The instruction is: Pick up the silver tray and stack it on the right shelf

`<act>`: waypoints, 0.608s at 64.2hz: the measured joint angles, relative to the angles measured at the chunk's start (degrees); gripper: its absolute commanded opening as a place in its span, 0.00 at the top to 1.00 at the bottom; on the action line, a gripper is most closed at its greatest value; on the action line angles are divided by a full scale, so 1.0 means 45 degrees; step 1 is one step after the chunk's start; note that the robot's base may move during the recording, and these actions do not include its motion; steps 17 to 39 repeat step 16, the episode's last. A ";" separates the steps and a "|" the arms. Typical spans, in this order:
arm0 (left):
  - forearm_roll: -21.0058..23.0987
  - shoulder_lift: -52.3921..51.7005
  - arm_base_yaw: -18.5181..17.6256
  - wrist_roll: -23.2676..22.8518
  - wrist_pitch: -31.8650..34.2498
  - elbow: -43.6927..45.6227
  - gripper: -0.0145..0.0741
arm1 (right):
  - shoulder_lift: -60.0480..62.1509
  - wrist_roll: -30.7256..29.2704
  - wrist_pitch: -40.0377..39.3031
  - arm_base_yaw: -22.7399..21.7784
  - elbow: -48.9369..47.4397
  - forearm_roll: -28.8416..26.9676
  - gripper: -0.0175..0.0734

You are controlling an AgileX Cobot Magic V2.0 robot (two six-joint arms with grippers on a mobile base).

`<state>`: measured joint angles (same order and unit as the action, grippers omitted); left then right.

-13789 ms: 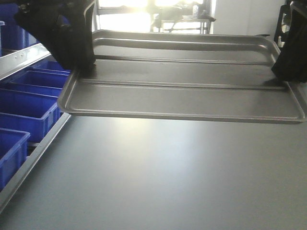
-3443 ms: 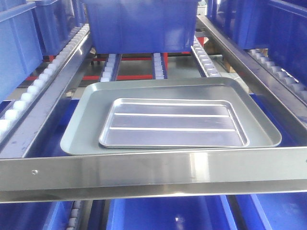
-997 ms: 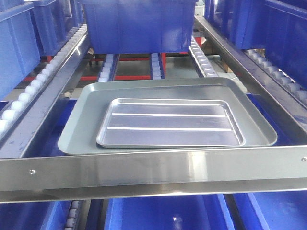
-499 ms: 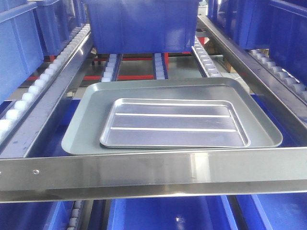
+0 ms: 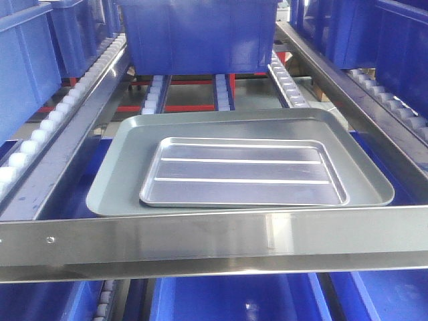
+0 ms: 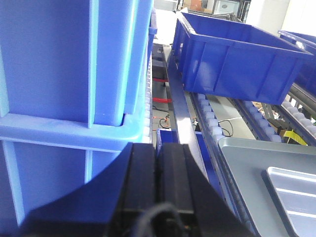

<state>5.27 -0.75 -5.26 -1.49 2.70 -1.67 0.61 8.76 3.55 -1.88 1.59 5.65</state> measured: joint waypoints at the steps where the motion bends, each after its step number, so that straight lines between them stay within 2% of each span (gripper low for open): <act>1: 0.0000 0.0000 0.0000 0.0019 0.0000 0.0000 0.94 | 0.0000 0.0000 0.0000 0.0000 0.0000 0.0000 0.75; 39: 0.0000 0.0000 0.0000 0.0019 0.0000 0.0000 0.94 | 0.0000 0.0000 0.0000 0.0000 0.0000 0.0000 0.75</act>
